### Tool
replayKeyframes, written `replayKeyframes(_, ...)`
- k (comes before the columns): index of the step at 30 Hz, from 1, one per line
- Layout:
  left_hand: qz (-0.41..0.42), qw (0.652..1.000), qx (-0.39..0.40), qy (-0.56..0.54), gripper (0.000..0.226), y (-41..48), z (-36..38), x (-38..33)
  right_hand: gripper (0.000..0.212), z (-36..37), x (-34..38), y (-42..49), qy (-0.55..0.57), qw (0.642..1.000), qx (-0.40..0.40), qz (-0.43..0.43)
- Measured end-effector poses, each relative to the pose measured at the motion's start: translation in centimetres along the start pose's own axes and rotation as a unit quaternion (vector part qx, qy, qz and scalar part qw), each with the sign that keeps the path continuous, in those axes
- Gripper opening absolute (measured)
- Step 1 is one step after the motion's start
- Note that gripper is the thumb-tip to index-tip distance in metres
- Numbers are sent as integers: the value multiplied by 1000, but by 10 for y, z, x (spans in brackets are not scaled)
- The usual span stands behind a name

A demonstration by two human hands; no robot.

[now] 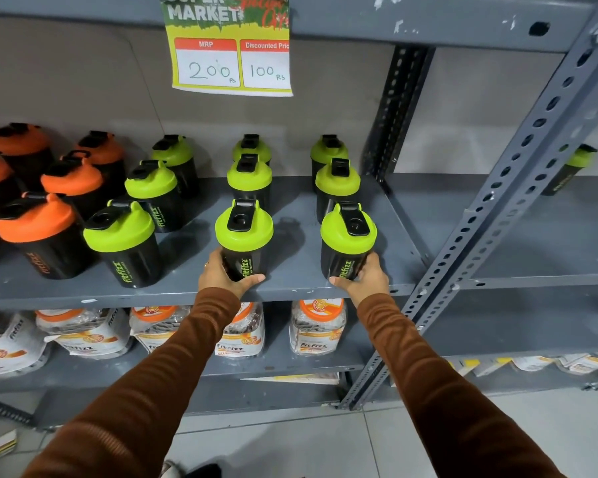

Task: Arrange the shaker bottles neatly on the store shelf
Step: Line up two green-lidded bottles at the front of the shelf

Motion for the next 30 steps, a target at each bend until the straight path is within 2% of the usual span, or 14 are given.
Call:
replayKeyframes(7, -3, 1000, 6, 6, 77, -1, 2, 1, 71, 1, -7, 3, -8, 1000, -5, 1)
replayKeyframes(22, 35, 999, 19, 28, 74, 0, -2, 1, 84, 4, -16, 8, 47, 998, 27, -18)
replayKeyframes(30, 33, 999, 16, 28, 75, 0, -2, 4, 72, 2, -14, 10, 37, 998, 35, -25)
Point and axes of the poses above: each hand's wrist, its own y-axis towards the middle knuckle, its own z-axis out of the palm, x = y × z, the point moved 6 cm from there along y, towards the middle knuckle, and after that the axes turned 2 degrees about x, right-handed, at the moved point
